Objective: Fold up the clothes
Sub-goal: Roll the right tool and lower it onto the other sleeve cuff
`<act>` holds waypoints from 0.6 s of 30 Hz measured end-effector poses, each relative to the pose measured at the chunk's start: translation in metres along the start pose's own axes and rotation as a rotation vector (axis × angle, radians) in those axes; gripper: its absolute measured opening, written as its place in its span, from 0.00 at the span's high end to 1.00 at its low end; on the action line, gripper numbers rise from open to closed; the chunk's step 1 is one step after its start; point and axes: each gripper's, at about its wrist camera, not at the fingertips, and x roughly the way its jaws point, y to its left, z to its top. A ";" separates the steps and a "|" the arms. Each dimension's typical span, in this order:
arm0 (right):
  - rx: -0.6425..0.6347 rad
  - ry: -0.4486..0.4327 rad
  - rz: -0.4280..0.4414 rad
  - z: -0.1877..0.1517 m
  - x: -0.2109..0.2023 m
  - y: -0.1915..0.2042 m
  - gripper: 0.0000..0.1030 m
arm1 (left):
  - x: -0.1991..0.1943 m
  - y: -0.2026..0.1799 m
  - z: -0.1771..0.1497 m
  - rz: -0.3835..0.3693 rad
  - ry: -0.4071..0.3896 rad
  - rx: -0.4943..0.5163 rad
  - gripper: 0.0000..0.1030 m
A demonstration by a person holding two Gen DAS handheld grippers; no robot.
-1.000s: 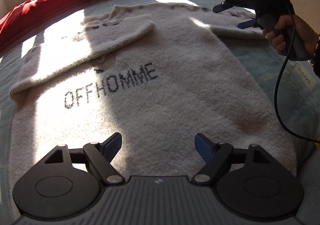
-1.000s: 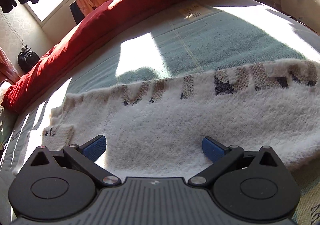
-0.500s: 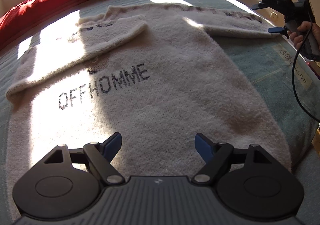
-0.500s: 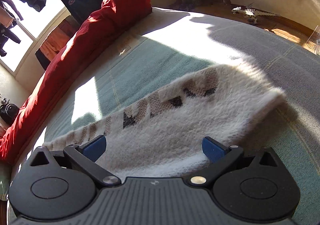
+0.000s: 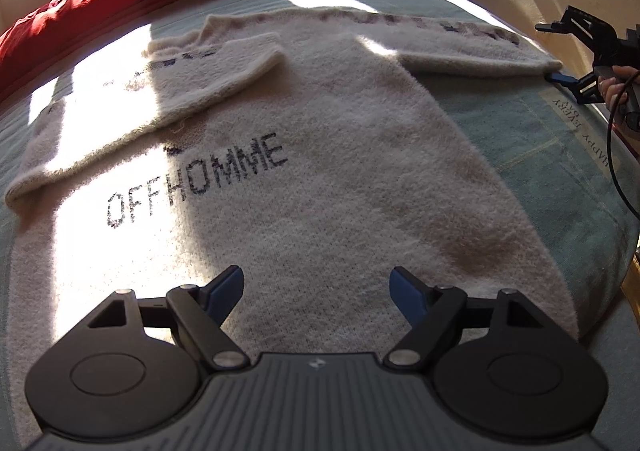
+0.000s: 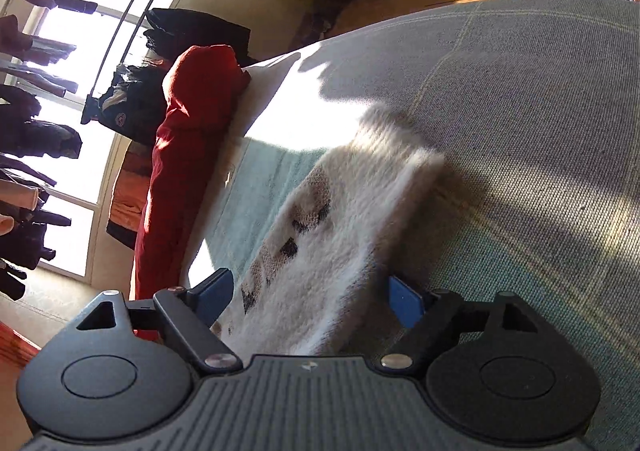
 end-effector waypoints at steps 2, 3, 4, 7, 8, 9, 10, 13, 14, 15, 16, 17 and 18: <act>0.019 -0.013 0.016 0.000 0.004 -0.005 0.22 | 0.002 0.000 0.001 -0.001 0.004 0.002 0.22; 0.028 -0.019 0.025 0.001 0.006 -0.007 0.23 | 0.003 0.000 0.001 -0.001 0.006 0.002 0.22; 0.032 -0.023 0.032 0.002 0.009 -0.007 0.23 | 0.003 -0.001 0.001 -0.002 0.008 0.003 0.22; 0.033 -0.030 0.043 0.007 0.018 -0.007 0.23 | 0.006 -0.001 0.001 -0.002 0.014 -0.001 0.22; 0.032 -0.033 0.046 0.009 0.021 -0.007 0.23 | 0.007 -0.002 0.002 -0.003 0.014 -0.002 0.22; 0.032 -0.037 0.049 0.011 0.024 -0.006 0.23 | 0.007 -0.002 0.002 -0.003 0.015 -0.004 0.22; 0.030 -0.043 0.052 0.013 0.027 -0.006 0.23 | 0.008 -0.002 0.002 -0.003 0.016 -0.006 0.22; 0.024 -0.058 0.058 0.021 0.036 -0.004 0.24 | 0.010 -0.004 0.003 -0.012 0.021 -0.005 0.22; 0.025 -0.063 0.061 0.023 0.039 -0.003 0.24 | 0.010 -0.005 0.003 -0.013 0.020 -0.004 0.22; 0.024 -0.065 0.063 0.025 0.041 -0.002 0.24 | 0.011 -0.006 0.004 -0.015 0.019 -0.003 0.22; 0.023 -0.064 0.062 0.026 0.043 -0.002 0.24 | 0.011 -0.007 0.004 -0.017 0.018 -0.005 0.22; 0.021 -0.060 0.061 0.026 0.042 -0.001 0.24 | 0.011 -0.007 0.005 -0.019 0.017 -0.006 0.22; 0.018 -0.056 0.063 0.024 0.041 0.000 0.24 | 0.011 -0.007 0.005 -0.022 0.016 -0.007 0.22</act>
